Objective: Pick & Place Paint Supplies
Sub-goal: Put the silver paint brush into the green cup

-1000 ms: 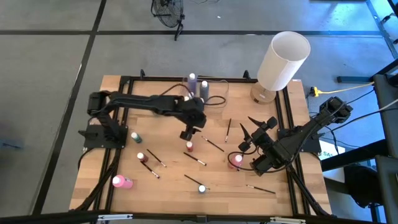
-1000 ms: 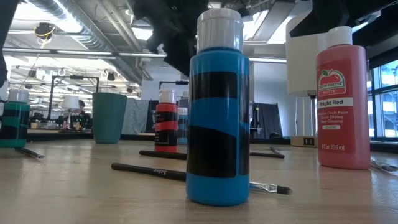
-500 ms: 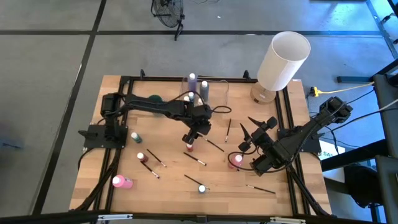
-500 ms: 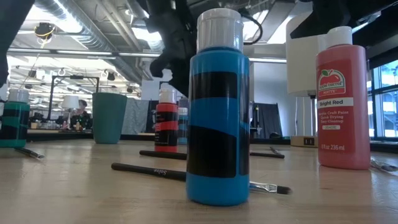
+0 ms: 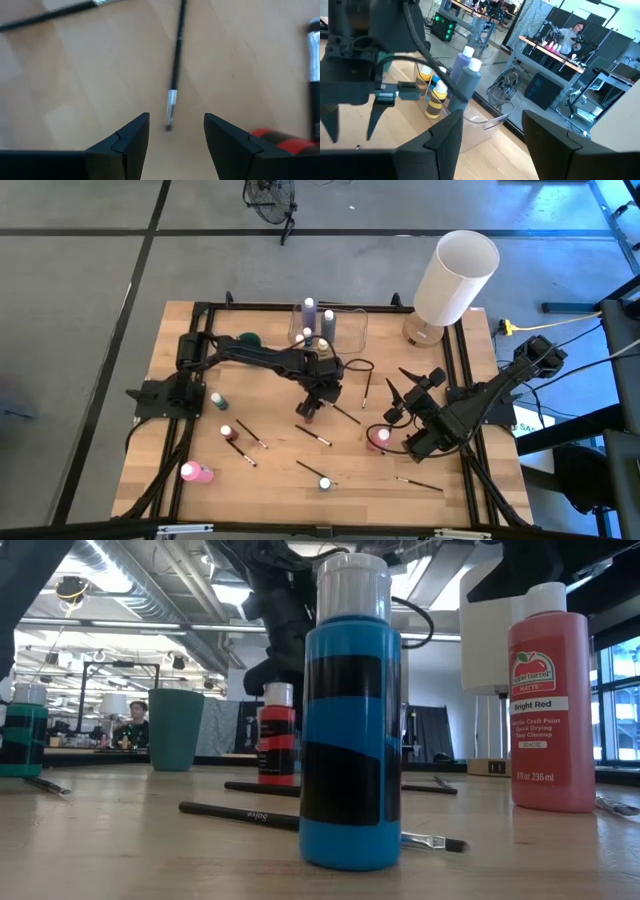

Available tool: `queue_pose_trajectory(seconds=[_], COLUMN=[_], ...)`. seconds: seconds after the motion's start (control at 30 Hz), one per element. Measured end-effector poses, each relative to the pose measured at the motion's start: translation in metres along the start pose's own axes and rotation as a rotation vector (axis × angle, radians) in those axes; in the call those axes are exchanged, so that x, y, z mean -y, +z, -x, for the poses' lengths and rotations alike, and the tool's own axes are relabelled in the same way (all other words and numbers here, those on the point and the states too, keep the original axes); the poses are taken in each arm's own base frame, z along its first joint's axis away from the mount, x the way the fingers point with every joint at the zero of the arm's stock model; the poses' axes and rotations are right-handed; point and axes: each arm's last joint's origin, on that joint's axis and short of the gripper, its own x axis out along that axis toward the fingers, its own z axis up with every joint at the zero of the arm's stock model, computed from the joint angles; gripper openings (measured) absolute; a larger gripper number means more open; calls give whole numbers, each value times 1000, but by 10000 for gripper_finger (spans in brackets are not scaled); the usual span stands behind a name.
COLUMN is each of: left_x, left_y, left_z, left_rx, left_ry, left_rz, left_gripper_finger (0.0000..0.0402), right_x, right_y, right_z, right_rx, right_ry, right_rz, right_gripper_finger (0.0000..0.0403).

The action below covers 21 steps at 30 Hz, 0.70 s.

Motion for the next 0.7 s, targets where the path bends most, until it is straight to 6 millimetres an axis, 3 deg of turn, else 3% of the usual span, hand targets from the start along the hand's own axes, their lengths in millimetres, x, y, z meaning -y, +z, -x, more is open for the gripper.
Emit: queue_pose_trajectory(seconds=[0.4,0.7], left_x=[3,0], left_y=[2,10], left_z=[-2,9], left_rx=[6,-9], left_ry=[-11,3], left_rz=[13,41], left_gripper_finger=[184,184], right_x=[0,0], right_y=[0,0], right_z=[0,0], right_rx=[0,0], right_ry=[-1,-1], right_rz=[0,0], right_gripper_finger=[206,206])
